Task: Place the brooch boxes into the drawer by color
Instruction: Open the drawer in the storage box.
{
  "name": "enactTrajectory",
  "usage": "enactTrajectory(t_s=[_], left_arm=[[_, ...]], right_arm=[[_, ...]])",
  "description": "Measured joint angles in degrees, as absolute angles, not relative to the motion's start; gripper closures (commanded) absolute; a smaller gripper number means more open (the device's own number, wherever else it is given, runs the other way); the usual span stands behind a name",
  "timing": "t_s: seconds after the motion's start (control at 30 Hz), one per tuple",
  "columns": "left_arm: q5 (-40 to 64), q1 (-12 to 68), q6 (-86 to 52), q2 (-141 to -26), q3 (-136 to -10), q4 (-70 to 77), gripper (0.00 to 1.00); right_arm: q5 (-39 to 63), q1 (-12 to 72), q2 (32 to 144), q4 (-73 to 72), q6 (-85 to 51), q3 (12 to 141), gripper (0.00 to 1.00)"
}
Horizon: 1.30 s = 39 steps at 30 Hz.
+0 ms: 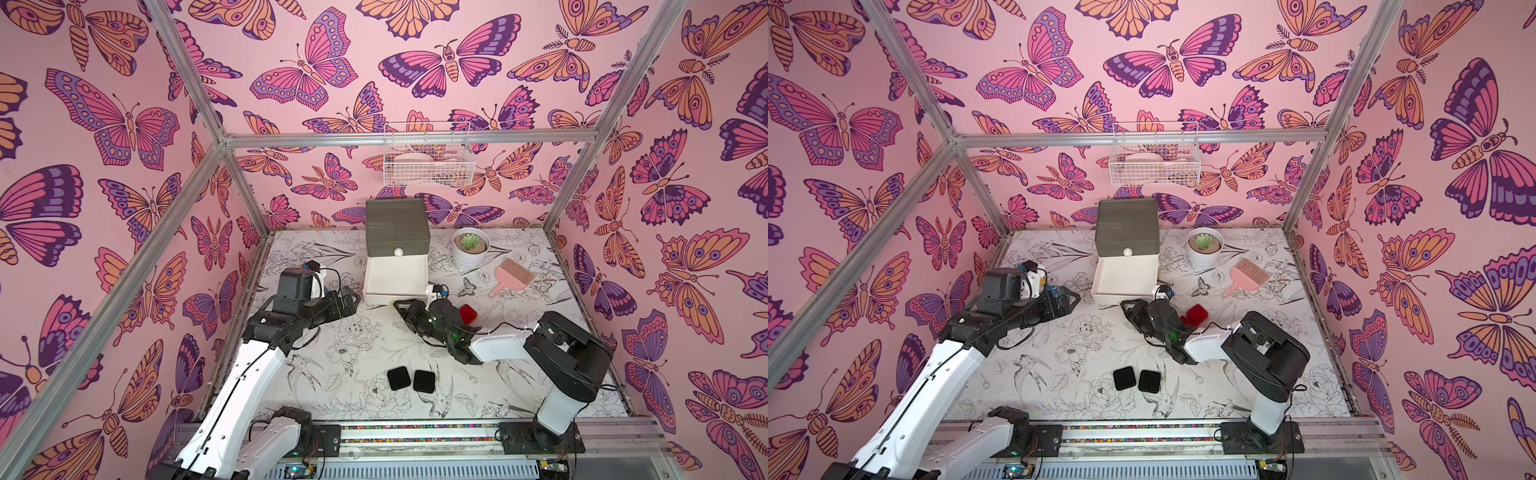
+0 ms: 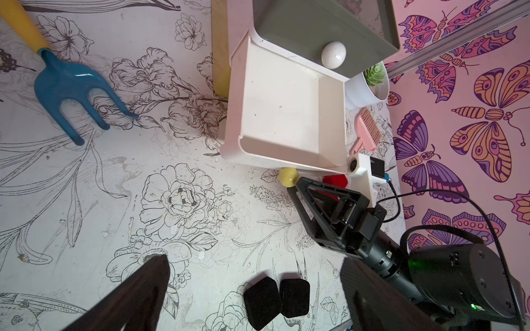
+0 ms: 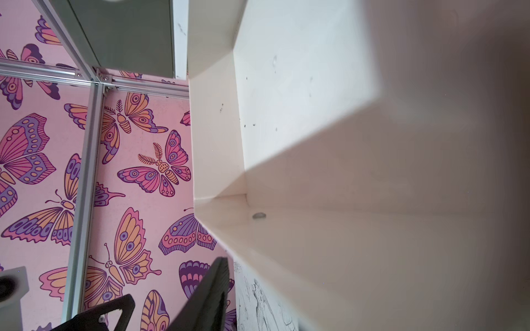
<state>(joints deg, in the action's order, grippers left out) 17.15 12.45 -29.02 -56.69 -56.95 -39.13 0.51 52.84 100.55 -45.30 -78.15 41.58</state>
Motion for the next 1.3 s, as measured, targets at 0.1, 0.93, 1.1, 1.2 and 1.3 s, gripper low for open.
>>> enactTrajectory(t_s=[0.1,0.93,1.1,1.2,1.3], left_arm=[[17.12,12.51,-29.02,-56.69,-56.95,-39.13,0.00],[17.10,13.19,-29.47,-61.34,-56.95,-38.98,0.00],[18.41,13.17,-30.09,-64.64,-56.95,-37.47,0.00],[18.96,12.95,-30.39,-66.96,-56.97,-36.38,0.00],[19.59,12.62,-30.68,-69.28,-57.08,-35.40,0.00]], right_arm=[[0.95,53.12,100.51,-44.27,-77.93,41.56,0.42],[-10.68,53.93,56.36,5.34,-63.61,37.60,0.30],[-16.67,52.69,50.15,23.44,-58.87,38.13,0.24],[-18.00,50.81,50.02,31.75,-56.23,39.72,0.21],[-17.74,48.51,51.05,37.12,-53.69,41.65,0.19]])
